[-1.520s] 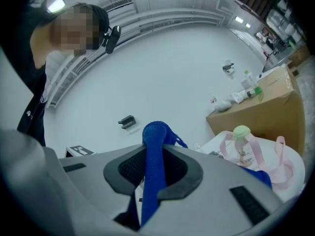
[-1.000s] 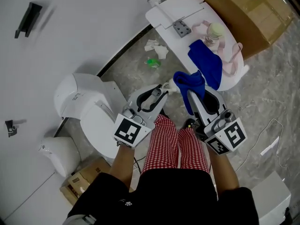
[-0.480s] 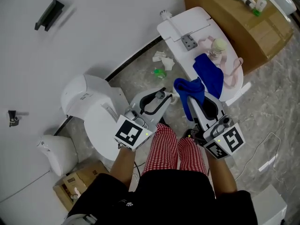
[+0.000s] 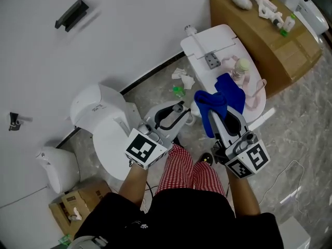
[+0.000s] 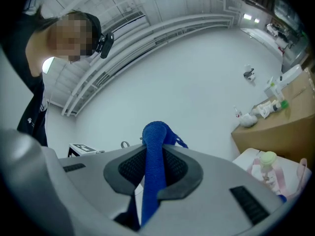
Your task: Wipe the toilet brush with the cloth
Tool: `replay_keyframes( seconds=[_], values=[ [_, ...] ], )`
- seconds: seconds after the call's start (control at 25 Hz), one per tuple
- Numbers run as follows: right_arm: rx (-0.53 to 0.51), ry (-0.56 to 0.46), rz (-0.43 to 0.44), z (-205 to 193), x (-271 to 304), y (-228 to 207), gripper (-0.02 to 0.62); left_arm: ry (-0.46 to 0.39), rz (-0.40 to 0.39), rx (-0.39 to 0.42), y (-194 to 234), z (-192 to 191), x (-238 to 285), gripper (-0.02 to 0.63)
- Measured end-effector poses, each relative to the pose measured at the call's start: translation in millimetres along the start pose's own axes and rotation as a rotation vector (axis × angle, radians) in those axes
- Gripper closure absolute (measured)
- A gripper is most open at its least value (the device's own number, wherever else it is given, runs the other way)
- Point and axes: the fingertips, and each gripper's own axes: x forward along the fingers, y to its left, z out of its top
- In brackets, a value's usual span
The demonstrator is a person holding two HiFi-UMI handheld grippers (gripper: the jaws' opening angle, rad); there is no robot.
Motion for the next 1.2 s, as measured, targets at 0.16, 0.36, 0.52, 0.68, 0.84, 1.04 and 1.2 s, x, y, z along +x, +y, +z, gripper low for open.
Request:
replay_keyframes(
  seconds=[0.16,0.36,0.52,0.68,0.84,1.04,1.2],
  values=[
    [0.000,-0.011,0.017,14.1,2.6,6.2,0.531,-0.007,0.004,0.012,-1.7,15.1,-2.6,0.503],
    [0.004,-0.037,0.036,31.6,5.5,16.9,0.531,-0.025,0.002,0.032,-4.8,37.2,-10.2,0.505],
    [-0.010,-0.053,0.063,44.0,7.5,30.2,0.531,-0.050,0.000,0.024,-3.2,55.2,-19.9,0.504],
    [-0.020,-0.074,0.096,55.2,8.5,43.1,0.531,-0.061,-0.014,0.034,-8.4,69.7,-26.5,0.503],
    [-0.034,-0.086,0.142,63.6,11.7,59.0,0.531,-0.061,-0.030,0.044,-14.4,80.2,-33.7,0.505],
    [-0.056,-0.103,0.196,79.3,13.9,73.9,0.531,-0.060,-0.043,0.049,-16.4,93.4,-43.2,0.504],
    [-0.069,-0.125,0.251,95.9,15.0,87.0,0.531,-0.067,-0.047,0.049,-15.6,106.5,-51.6,0.504]
  ],
)
